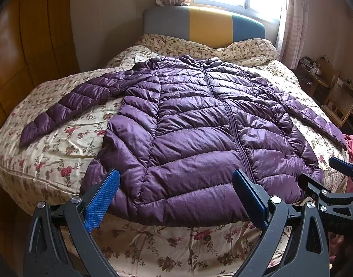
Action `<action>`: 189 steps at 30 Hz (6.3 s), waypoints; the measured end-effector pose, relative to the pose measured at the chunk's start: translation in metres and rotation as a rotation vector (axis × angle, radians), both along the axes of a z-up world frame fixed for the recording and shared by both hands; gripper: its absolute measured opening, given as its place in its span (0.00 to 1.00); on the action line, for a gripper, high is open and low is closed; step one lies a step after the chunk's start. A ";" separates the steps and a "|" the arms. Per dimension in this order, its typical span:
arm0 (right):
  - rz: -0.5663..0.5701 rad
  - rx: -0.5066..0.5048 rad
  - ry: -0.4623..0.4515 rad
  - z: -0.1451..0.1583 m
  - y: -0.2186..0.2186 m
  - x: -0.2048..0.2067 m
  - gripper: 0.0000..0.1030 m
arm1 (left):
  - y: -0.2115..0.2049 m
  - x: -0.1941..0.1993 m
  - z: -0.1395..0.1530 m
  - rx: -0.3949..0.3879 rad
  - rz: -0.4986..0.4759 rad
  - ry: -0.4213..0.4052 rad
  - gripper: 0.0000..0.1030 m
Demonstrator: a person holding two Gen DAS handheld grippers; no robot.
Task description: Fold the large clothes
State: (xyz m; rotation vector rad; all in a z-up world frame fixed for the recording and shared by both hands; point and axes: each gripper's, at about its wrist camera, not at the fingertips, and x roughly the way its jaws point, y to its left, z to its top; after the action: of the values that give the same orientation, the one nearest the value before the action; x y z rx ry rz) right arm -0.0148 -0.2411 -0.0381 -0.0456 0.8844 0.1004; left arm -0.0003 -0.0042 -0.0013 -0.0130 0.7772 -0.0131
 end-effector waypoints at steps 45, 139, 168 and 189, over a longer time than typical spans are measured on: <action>-0.914 0.561 -0.006 -0.072 -0.315 0.082 0.85 | 0.009 0.200 -0.020 -0.112 -0.099 0.137 0.95; -1.043 0.874 -0.346 -0.005 -0.429 0.100 0.08 | -0.015 0.339 -0.089 -0.042 -0.106 0.174 0.97; -0.210 0.742 -0.035 0.002 -0.027 0.309 0.08 | -0.002 0.336 -0.085 -0.125 -0.104 0.151 0.97; 0.020 0.845 0.172 -0.043 0.053 0.328 0.47 | 0.019 0.314 -0.073 -0.236 -0.096 0.113 0.93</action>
State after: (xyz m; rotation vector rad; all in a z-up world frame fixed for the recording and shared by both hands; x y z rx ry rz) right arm 0.3129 -0.1876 -0.0811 0.7515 0.9546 0.4941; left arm 0.3136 0.0149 -0.0739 -0.2018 0.8857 -0.1965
